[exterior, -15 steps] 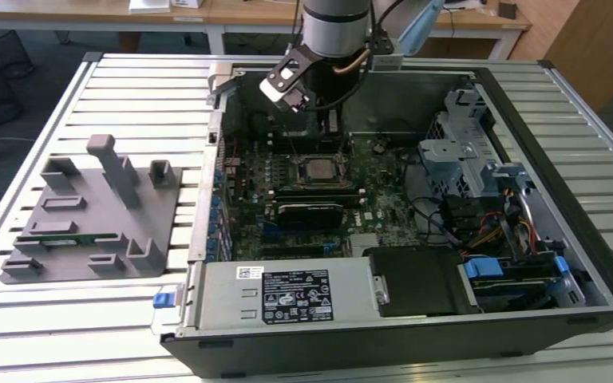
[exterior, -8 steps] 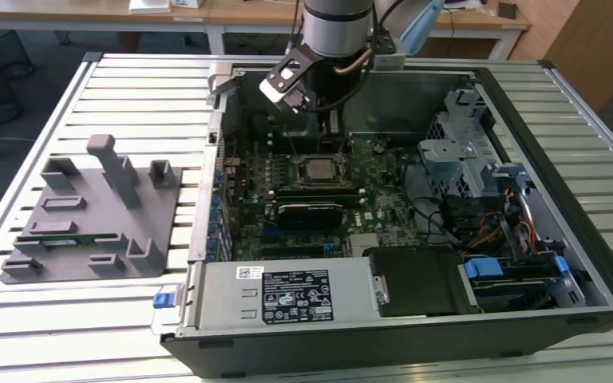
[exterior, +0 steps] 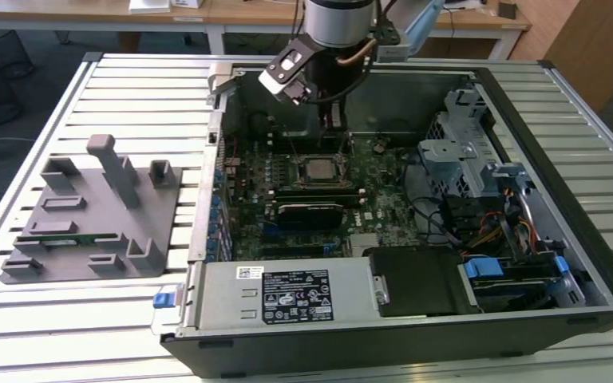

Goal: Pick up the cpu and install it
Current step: 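Close the cpu cover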

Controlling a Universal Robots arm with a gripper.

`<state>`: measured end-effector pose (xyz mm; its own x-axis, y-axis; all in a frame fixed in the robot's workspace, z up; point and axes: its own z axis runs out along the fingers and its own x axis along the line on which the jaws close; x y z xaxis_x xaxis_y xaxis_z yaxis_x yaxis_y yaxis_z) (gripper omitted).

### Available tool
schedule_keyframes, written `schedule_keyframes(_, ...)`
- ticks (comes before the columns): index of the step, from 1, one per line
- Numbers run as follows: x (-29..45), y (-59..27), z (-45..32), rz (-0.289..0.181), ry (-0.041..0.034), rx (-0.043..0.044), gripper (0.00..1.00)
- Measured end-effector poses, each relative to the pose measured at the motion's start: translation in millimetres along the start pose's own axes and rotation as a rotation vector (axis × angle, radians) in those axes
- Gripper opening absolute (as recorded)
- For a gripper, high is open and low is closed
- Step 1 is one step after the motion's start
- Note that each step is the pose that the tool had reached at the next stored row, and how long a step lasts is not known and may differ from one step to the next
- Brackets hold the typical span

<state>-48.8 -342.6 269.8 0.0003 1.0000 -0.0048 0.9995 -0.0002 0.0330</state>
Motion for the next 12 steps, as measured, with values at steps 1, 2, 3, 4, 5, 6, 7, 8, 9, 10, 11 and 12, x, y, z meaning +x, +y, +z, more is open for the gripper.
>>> schedule_keyframes(1,0.1,1.6,-0.5,0.0,0.0,0.0015,0.11)
schedule_keyframes(2,0.1,3.7,-0.4,0.0,0.0003,0.0039,0.11)
schedule_keyframes(3,0.1,5.9,-0.4,0.0,0.0,0.0067,0.11)
schedule_keyframes(4,0.0,8.1,-0.4,0.0,0.0,0.0082,0.11)
schedule_keyframes(5,0.0,10.2,-0.3,0.0,0.0,0.0093,0.11)
schedule_keyframes(6,0.0,11.6,-0.4,0.0,-0.0001,0.0098,0.11)
schedule_keyframes(7,-0.1,12.5,-1.2,0.0,-0.0003,0.0101,0.11)
schedule_keyframes(8,0.0,13.1,-2.9,0.0,-0.0001,0.0101,0.11)
schedule_keyframes(9,0.0,13.5,-5.6,0.0,0.0,0.0101,0.11)
schedule_keyframes(10,0.0,13.9,-7.9,0.0,0.0,0.0101,0.11)
schedule_keyframes(11,0.0,14.3,-8.9,0.0,-0.0001,0.0101,0.11)
schedule_keyframes(12,0.0,15.3,-8.9,0.0,0.0001,0.01,0.11)
